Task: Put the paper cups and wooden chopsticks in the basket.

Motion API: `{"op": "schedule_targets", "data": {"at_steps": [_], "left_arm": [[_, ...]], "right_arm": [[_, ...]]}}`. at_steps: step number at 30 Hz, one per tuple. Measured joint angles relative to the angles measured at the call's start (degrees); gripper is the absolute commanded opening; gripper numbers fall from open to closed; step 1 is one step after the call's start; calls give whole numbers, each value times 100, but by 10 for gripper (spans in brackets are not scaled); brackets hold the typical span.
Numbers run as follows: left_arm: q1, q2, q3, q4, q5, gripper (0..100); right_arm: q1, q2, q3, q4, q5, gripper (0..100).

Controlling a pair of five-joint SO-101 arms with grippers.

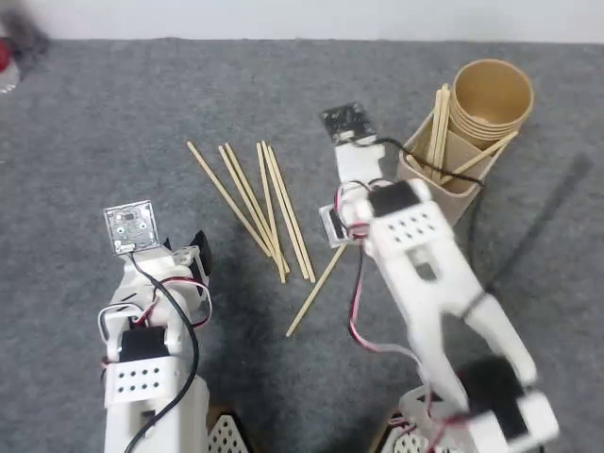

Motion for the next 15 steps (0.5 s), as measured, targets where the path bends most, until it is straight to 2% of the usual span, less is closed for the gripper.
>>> {"op": "schedule_targets", "data": {"at_steps": [6, 15], "left_arm": [[0, 0, 0, 0, 0, 184], [0, 0, 0, 0, 0, 184]], "right_arm": [[18, 1275, 0, -536, -35, 199], [-9, 2585, -941, -404, -35, 199]]}}
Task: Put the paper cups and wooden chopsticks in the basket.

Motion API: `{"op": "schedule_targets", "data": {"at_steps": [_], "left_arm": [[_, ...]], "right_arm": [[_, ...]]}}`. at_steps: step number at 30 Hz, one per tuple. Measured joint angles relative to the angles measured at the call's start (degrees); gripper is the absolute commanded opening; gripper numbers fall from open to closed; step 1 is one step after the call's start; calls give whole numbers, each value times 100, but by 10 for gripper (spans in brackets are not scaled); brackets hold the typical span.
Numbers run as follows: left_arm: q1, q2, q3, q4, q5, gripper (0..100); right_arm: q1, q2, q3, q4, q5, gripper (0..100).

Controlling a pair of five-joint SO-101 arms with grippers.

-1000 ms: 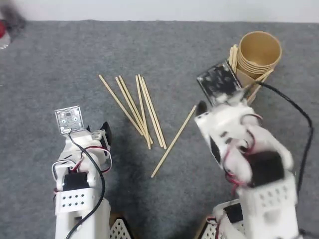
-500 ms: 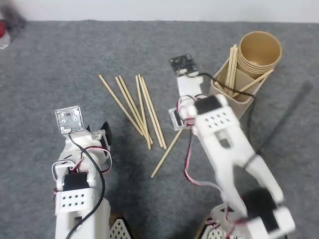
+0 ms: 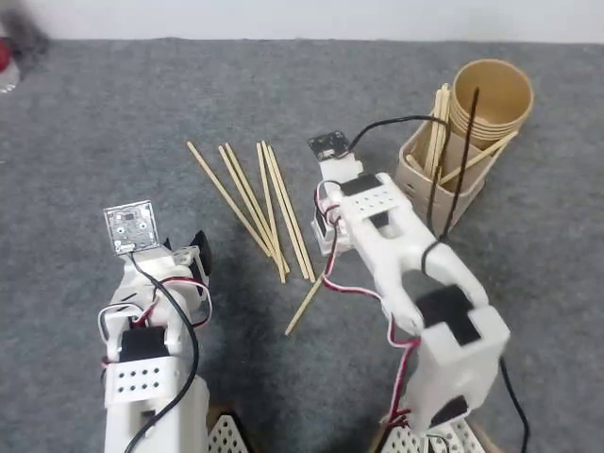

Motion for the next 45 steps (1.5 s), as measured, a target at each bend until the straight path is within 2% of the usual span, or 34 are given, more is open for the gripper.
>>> {"op": "schedule_targets", "data": {"at_steps": [4, 7, 8, 10, 18, 24, 27, 31, 37, 41, 45], "left_arm": [[0, 0, 0, 0, 0, 184], [0, 0, 0, 0, 0, 184], [0, 0, 0, 0, 0, 184], [-9, 0, 0, 0, 0, 184], [-9, 0, 0, 0, 0, 184], [-9, 0, 0, 0, 0, 184], [-9, 0, 0, 0, 0, 184], [-9, 0, 0, 0, 0, 184], [-9, 0, 0, 0, 0, 184], [-9, 0, 0, 0, 0, 184], [-9, 0, 0, 0, 0, 184]], "right_arm": [[0, 422, -466, 246, 0, 164], [44, 589, -738, 448, -9, 20], [62, 633, -835, 519, -9, 0], [79, 703, -967, 607, -9, 28], [62, 747, -1292, 1011, 35, 7], [-273, 668, -2673, 2453, 835, 7], [-325, 132, -3613, 3121, 958, 7], [-281, -782, -4580, 3349, 1090, 7], [-308, -2031, -5187, 3051, 2189, 7], [26, -2743, -5231, 2505, 3042, 7], [492, -3358, -5231, 2576, 3121, 6]]}}
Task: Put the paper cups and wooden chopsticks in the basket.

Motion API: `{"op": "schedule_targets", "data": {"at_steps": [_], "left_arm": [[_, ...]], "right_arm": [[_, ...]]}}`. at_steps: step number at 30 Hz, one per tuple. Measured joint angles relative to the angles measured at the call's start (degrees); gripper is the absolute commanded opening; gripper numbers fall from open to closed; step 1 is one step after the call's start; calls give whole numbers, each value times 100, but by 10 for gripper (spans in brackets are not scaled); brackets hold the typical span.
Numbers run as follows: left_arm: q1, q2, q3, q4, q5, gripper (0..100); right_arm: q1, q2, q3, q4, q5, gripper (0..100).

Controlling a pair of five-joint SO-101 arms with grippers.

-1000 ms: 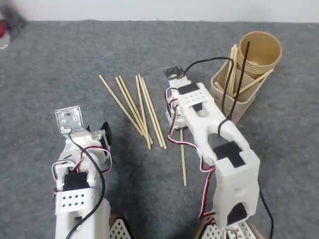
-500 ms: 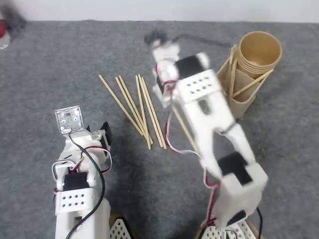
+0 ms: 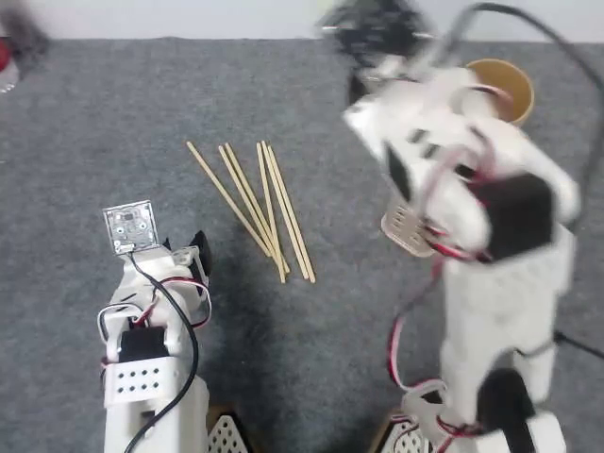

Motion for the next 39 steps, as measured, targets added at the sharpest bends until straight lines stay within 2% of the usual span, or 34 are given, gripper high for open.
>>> {"op": "schedule_targets", "data": {"at_steps": [6, 11, 17, 21, 26, 30, 33, 39], "left_arm": [[0, 0, 0, 0, 0, 184], [0, 0, 0, 0, 0, 184], [0, 0, 0, 0, 0, 184], [0, 0, 0, 0, 0, 184], [0, 0, 0, 0, 0, 184], [0, 0, 0, 0, 0, 184], [0, 0, 0, 0, 0, 184], [0, 0, 0, 0, 0, 184]], "right_arm": [[26, -809, -18, 1591, -123, 6], [343, -1380, 343, 1653, -536, 6], [299, -2418, 1846, 1468, -615, 6], [246, -3666, 3613, 237, -607, 6], [580, -4835, 6207, -2470, -457, 6], [1020, -4897, 6971, -4360, -527, 6], [1160, -5029, 6998, -5064, -686, 6], [1178, -4149, 7015, -5503, -1099, 6]]}}
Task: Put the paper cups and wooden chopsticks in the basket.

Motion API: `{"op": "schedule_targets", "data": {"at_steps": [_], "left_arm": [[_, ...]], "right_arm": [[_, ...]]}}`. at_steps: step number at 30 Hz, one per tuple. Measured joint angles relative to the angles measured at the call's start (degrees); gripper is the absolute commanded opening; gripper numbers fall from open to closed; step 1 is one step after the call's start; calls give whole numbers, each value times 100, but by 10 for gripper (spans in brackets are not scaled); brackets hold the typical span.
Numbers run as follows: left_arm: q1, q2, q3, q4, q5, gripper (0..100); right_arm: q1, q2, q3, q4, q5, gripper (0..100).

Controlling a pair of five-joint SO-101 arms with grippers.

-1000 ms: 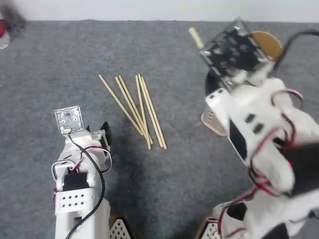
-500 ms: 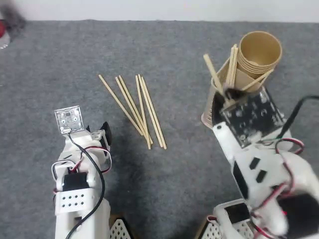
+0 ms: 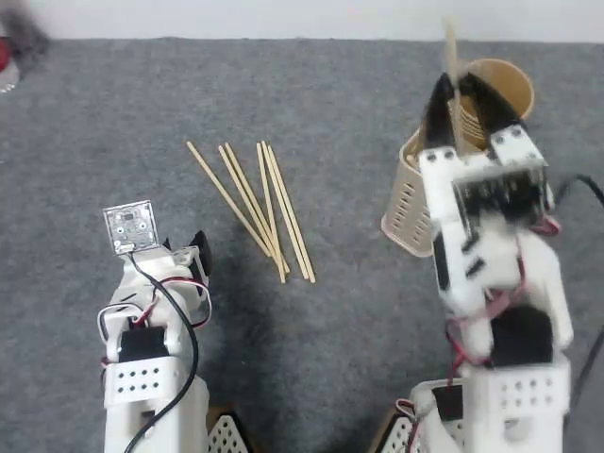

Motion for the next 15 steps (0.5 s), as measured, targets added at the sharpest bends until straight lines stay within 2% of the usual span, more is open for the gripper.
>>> {"op": "schedule_targets", "data": {"at_steps": [4, 8, 10, 13, 15], "left_arm": [[0, 0, 0, 0, 0, 184], [0, 0, 0, 0, 0, 184], [0, 0, 0, 0, 0, 184], [0, 0, 0, 0, 0, 184], [0, 0, 0, 0, 0, 184]], "right_arm": [[-9, 413, -9, 0, -466, 6], [9, 668, -9, 229, -580, 13], [0, 730, -9, 343, -580, 86], [35, 738, -9, 571, -615, 257], [44, 738, -9, 747, -615, 277]]}}
